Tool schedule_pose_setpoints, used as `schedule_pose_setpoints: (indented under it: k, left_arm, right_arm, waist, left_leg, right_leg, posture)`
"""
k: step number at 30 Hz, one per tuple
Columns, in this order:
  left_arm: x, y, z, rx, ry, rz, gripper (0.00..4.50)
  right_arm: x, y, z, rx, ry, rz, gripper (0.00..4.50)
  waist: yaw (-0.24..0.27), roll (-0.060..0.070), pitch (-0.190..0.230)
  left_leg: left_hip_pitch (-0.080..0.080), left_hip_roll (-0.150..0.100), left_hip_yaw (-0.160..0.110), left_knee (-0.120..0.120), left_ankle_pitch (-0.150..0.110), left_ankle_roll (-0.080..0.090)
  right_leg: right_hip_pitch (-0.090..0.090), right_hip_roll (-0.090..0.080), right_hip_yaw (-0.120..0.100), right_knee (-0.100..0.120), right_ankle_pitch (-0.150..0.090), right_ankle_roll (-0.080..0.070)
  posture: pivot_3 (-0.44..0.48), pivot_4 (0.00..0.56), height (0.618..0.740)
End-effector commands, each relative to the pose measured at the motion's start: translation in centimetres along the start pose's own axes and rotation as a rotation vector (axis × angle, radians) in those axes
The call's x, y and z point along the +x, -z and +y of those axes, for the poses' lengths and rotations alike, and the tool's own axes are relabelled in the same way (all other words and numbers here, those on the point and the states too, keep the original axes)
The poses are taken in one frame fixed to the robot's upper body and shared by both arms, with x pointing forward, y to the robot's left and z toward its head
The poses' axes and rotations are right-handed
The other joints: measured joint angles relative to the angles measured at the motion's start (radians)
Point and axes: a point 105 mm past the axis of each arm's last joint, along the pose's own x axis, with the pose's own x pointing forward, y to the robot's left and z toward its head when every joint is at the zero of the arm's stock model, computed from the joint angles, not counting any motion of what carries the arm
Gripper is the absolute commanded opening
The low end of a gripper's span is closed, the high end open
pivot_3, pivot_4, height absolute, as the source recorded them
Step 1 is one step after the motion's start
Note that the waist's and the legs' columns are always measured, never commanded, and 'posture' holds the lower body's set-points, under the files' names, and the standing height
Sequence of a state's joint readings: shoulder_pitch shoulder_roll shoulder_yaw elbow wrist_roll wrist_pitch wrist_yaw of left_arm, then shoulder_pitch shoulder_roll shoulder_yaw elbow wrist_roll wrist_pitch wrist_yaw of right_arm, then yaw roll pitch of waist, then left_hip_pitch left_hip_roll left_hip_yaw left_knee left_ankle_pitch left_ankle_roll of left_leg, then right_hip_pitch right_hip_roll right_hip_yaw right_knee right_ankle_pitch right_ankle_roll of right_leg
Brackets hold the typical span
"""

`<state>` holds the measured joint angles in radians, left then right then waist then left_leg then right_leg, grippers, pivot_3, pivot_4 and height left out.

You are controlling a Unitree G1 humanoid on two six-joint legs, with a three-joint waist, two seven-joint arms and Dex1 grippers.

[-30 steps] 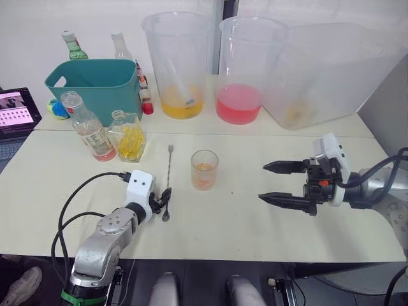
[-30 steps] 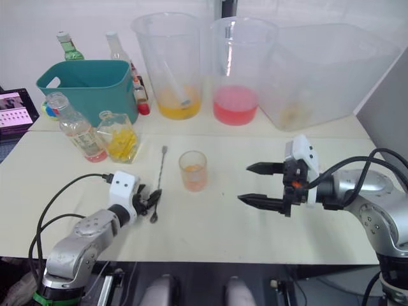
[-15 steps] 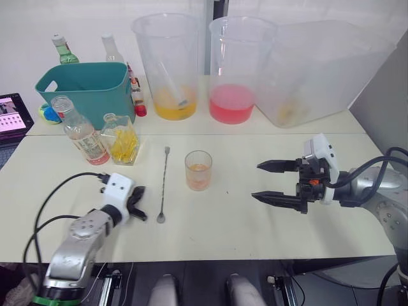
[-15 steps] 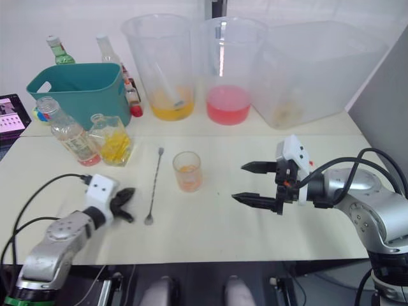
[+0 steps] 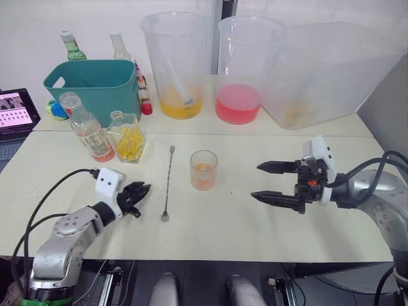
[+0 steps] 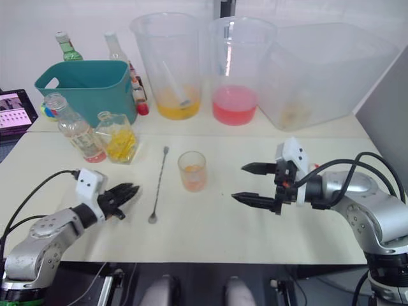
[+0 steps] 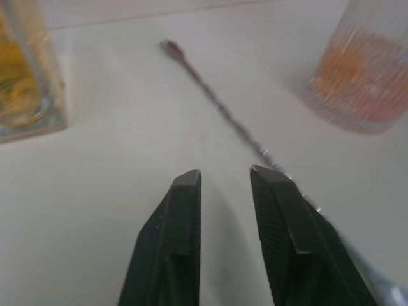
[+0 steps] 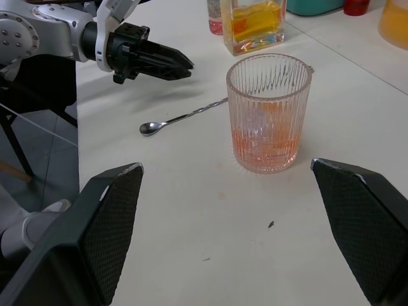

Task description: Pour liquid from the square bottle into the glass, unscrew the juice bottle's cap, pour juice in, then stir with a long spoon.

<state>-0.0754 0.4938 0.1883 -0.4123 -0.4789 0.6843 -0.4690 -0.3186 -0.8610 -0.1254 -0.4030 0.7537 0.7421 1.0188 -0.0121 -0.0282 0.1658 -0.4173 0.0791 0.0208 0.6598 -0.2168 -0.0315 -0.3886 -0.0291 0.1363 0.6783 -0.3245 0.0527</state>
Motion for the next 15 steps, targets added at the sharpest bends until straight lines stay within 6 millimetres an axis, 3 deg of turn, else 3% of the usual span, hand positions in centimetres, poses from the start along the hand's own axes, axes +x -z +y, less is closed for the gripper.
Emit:
schedule_pose_setpoints:
  k: [1,6,12,15]
  left_arm:
    - [1.4,-0.9,-1.0,0.006,-0.09,0.022,2.86]
    - [2.2,0.7,-1.5,0.056,-0.198,0.148,4.48]
    - [2.6,3.1,-2.8,0.034,-0.236,0.267,4.48]
    - [2.6,3.6,-3.1,-0.045,-0.242,0.286,3.69]
  right_arm:
    - [-0.2,-0.8,0.1,-0.055,0.011,-0.023,4.5]
    - [-0.2,-0.8,0.1,-0.054,0.01,-0.022,4.5]
    - [-0.2,-0.8,0.0,-0.065,0.023,-0.015,4.5]
    - [-0.2,-0.7,0.0,-0.069,0.026,-0.013,4.5]
  waist:
    - [0.0,0.0,0.0]
    - [-0.007,0.0,0.0]
    - [-0.001,0.0,0.0]
    - [0.0,0.0,0.0]
  left_leg:
    - [0.0,0.0,-0.001,0.0,0.0,0.0]
    - [-0.001,-0.001,-0.005,0.001,0.0,0.0]
    - [-0.003,-0.003,-0.008,0.001,0.0,0.0]
    - [-0.003,-0.004,-0.009,0.001,0.0,0.0]
  right_leg:
    - [0.0,0.0,0.0,0.0,0.0,0.0]
    - [0.0,0.001,-0.001,0.0,0.0,0.0]
    - [0.0,-0.001,-0.004,0.0,0.0,0.0]
    - [0.001,-0.001,-0.005,0.0,0.0,0.0]
  posture:
    - [0.0,0.15,0.726]
    - [0.0,0.15,0.726]
    - [0.0,0.15,0.726]
    - [0.0,0.15,0.726]
